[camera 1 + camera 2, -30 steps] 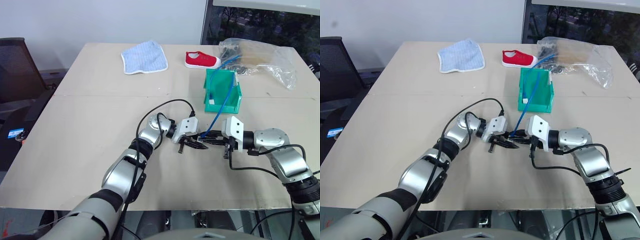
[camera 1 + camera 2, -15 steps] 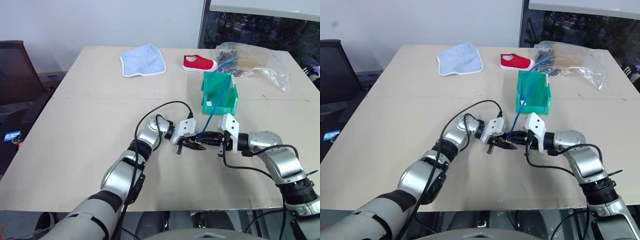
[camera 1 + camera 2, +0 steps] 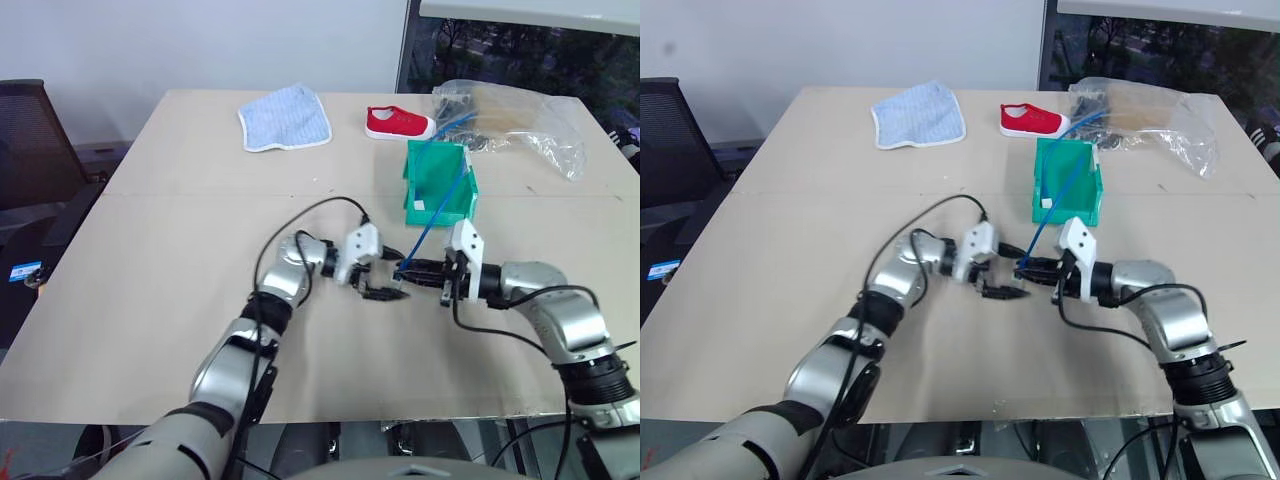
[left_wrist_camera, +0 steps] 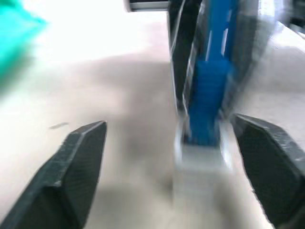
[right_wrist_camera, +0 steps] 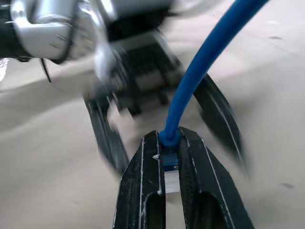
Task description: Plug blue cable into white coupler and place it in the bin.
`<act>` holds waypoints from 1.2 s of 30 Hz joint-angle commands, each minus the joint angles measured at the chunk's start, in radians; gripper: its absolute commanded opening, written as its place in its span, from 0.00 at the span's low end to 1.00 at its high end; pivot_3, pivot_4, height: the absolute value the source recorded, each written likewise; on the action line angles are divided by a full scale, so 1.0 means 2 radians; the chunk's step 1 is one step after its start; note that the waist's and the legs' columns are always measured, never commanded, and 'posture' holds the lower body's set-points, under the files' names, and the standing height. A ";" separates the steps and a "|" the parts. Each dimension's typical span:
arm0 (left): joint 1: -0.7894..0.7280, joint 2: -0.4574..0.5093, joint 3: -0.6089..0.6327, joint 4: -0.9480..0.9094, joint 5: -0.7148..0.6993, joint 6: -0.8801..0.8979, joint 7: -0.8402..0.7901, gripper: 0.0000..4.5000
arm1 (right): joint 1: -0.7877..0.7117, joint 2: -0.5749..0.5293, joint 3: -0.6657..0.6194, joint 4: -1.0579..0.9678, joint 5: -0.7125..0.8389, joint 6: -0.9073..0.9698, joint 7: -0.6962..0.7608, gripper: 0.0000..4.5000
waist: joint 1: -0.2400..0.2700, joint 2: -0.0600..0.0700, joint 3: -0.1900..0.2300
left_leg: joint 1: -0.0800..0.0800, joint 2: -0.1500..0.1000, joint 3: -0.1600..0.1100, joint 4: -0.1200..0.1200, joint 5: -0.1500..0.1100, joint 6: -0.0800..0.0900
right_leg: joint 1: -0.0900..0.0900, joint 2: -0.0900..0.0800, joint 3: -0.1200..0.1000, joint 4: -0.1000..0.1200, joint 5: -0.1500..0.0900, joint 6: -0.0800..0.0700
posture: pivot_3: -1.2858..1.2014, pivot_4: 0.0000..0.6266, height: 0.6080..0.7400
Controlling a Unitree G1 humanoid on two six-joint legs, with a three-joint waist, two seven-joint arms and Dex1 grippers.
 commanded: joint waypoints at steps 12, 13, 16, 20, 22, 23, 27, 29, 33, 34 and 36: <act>-0.006 0.004 0.043 -0.421 -0.069 0.455 0.278 0.96 | -0.337 -0.023 -0.026 0.367 -0.049 0.049 -0.042 0.00 | 0.003 0.001 0.003 | 0.000 -0.001 0.001 0.000 0.001 -0.001 | 0.000 0.000 0.001 0.000 0.000 0.000 | 0.52 0.24 1.00; -0.008 0.001 0.042 -0.422 -0.071 0.460 0.286 0.96 | -0.353 -0.018 -0.022 0.401 -0.062 0.027 -0.046 0.00 | 0.004 0.001 0.003 | 0.000 -0.001 0.001 -0.001 0.001 -0.002 | 0.000 0.000 0.001 0.000 0.000 0.000 | 0.52 0.24 1.00; -0.010 -0.003 0.036 -0.426 -0.078 0.465 0.300 0.98 | -0.401 0.000 -0.027 0.498 -0.093 -0.039 -0.062 0.24 | 0.002 0.001 0.003 | 0.000 -0.001 0.001 -0.001 0.001 -0.002 | 0.000 0.000 0.001 -0.001 0.000 0.000 | 0.52 0.24 1.00; -0.008 0.000 0.032 -0.424 -0.087 0.461 0.313 0.98 | -0.444 0.008 -0.045 0.589 -0.134 -0.132 -0.157 0.65 | 0.002 0.002 0.004 | 0.000 -0.001 0.001 -0.002 0.002 -0.003 | -0.001 0.001 0.001 -0.001 0.000 0.000 | 0.52 0.24 1.00; -0.005 0.008 0.027 -0.424 -0.086 0.455 0.315 0.98 | -0.458 0.009 -0.062 0.623 -0.147 -0.181 -0.241 0.86 | 0.003 0.003 0.005 | 0.000 -0.001 0.002 -0.002 0.002 -0.003 | -0.001 0.000 0.001 -0.001 0.000 0.000 | 0.52 0.24 1.00; -0.002 0.008 0.028 -0.425 -0.088 0.454 0.318 0.98 | -0.459 0.007 -0.071 0.634 -0.148 -0.200 -0.263 0.97 | 0.003 0.003 0.005 | 0.000 -0.001 0.002 -0.002 0.002 -0.003 | -0.001 0.000 0.001 -0.002 0.000 0.000 | 0.52 0.24 1.00; 0.015 0.020 0.028 -0.438 -0.093 0.443 0.320 0.98 | -0.430 -0.004 -0.093 0.628 -0.154 -0.256 -0.290 0.99 | 0.002 0.003 0.005 | 0.000 -0.001 0.002 -0.002 0.002 -0.003 | -0.001 0.000 0.001 -0.002 0.000 0.000 | 0.52 0.24 1.00; 0.030 0.030 0.034 -0.450 -0.093 0.426 0.324 0.98 | -0.396 -0.009 -0.097 0.591 -0.150 -0.273 -0.263 0.99 | 0.002 0.003 0.005 | 0.000 -0.001 0.002 -0.002 0.002 -0.003 | 0.000 0.000 0.001 -0.002 0.000 0.000 | 0.52 0.24 1.00; 0.093 0.051 0.060 -0.465 -0.062 0.344 0.359 0.98 | -0.257 -0.010 -0.122 0.372 -0.067 -0.246 -0.142 0.99 | 0.002 0.003 0.005 | 0.000 0.000 0.002 -0.003 0.002 -0.004 | 0.000 0.000 0.002 -0.002 0.000 0.000 | 0.52 0.24 1.00; 0.115 0.055 0.071 -0.470 -0.057 0.333 0.369 0.98 | -0.209 -0.013 -0.127 0.302 -0.036 -0.231 -0.111 0.99 | 0.002 0.003 0.005 | 0.000 0.000 0.001 -0.003 0.002 -0.004 | 0.000 0.000 0.002 -0.002 0.000 0.000 | 0.52 0.24 1.00; 0.171 0.065 0.092 -0.489 -0.059 0.308 0.373 0.98 | -0.124 -0.026 -0.140 0.196 0.000 -0.195 -0.087 0.99 | 0.002 0.004 0.005 | 0.001 0.000 0.001 -0.005 0.002 -0.004 | 0.000 0.000 0.002 -0.002 0.000 0.000 | 0.52 0.24 1.00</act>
